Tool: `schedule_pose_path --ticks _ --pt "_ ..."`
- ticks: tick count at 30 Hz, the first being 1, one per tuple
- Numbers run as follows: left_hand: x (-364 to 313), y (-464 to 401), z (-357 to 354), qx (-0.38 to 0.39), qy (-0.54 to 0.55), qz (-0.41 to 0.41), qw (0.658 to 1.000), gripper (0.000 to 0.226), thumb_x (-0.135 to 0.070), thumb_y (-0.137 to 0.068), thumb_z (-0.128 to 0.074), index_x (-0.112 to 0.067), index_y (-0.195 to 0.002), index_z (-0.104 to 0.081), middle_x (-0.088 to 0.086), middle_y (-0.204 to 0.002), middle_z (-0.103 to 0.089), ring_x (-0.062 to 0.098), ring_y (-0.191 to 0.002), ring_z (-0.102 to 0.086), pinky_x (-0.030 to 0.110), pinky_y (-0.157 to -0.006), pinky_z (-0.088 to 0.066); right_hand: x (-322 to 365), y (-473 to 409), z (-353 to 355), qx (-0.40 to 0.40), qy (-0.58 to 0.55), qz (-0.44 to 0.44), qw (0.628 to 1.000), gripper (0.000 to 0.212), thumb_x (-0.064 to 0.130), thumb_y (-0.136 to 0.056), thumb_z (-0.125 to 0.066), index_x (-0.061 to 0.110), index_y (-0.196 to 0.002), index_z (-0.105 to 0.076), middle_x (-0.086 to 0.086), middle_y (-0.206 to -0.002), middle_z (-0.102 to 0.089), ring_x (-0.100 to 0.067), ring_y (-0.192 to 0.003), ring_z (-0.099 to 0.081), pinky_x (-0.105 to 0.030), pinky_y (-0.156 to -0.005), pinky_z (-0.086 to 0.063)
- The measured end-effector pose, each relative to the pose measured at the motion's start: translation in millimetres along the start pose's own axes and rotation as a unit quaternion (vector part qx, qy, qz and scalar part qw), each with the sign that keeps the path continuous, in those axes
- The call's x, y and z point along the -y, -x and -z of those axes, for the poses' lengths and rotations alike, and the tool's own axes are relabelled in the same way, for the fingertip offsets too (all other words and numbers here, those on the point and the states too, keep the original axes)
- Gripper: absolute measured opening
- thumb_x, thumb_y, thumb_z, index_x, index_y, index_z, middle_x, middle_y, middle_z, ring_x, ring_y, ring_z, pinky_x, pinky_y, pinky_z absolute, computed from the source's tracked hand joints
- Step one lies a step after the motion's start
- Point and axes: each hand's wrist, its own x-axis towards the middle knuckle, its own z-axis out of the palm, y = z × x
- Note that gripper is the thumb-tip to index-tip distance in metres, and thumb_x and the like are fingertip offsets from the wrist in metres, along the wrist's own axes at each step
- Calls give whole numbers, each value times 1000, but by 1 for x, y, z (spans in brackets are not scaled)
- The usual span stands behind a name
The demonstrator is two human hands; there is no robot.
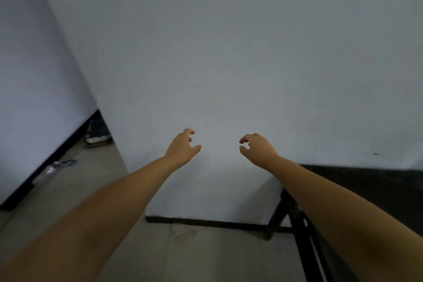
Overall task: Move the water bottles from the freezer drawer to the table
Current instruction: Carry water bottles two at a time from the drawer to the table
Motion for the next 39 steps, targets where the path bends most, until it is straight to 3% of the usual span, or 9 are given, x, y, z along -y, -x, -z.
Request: schedule_pose_path --ticks 6,10,15,18,22,24,32,34,39 --pt "111 93 97 -77 35 107 991 50 -21 -90 -62 -9 -134 -40 16 -127 -46 27 -105 -50 34 -81 -45 139 24 -84 62 -2 133 989 33 29 -95 -51 14 -124 -56 -8 -132 -49 -23 -114 -55 -37 -97 -46" --pt "160 157 143 -131 37 172 976 51 -17 -90 -61 -8 -136 -41 14 -128 -47 29 -115 -51 31 -84 -42 216 37 -124 104 7 218 970 32 28 -94 -52 14 -122 -58 -10 -130 -52 -25 -112 -57 -37 -95 -46" --pt "212 252 187 -214 17 264 940 52 -26 -89 -63 -15 -135 -43 9 -127 -51 25 -110 -55 29 -80 -44 308 60 -170 154 20 317 936 33 21 -92 -53 6 -120 -61 -17 -124 -55 -31 -109 -57 -36 -91 -45" --pt "238 325 213 -278 5 329 903 51 -29 -87 -65 -14 -132 -46 8 -124 -56 25 -108 -58 27 -79 -44 371 89 -202 204 21 390 898 34 18 -91 -54 4 -121 -61 -18 -123 -57 -31 -111 -56 -33 -90 -44" --pt "250 417 228 -348 -21 416 840 52 -30 -87 -66 -13 -132 -46 7 -125 -56 22 -112 -56 30 -90 -47 437 134 -241 261 21 480 837 31 19 -90 -54 6 -117 -63 -18 -122 -60 -32 -108 -58 -33 -88 -45" --pt "249 468 223 -395 -6 467 791 53 -30 -87 -66 -14 -133 -45 8 -127 -56 22 -114 -55 30 -91 -46 467 169 -258 288 22 534 794 29 20 -90 -55 7 -114 -64 -17 -119 -60 -30 -105 -59 -32 -87 -45" --pt "192 646 149 -518 15 614 595 51 -26 -87 -66 -6 -131 -49 17 -124 -58 29 -114 -56 32 -92 -44 518 342 -304 379 41 712 589 26 25 -92 -58 15 -115 -62 -7 -116 -54 -23 -102 -58 -35 -90 -50" --pt "166 693 113 -548 17 649 527 50 -23 -86 -66 -4 -130 -50 19 -124 -58 30 -113 -56 32 -92 -44 510 408 -307 408 53 753 513 28 24 -93 -57 14 -118 -61 -6 -116 -53 -24 -102 -58 -32 -88 -48" --pt "131 747 74 -581 37 666 466 50 -27 -87 -65 -8 -130 -48 14 -124 -56 26 -110 -57 31 -89 -45 495 497 -314 420 69 801 421 25 19 -94 -54 11 -117 -61 -13 -120 -56 -28 -104 -58 -30 -88 -44"
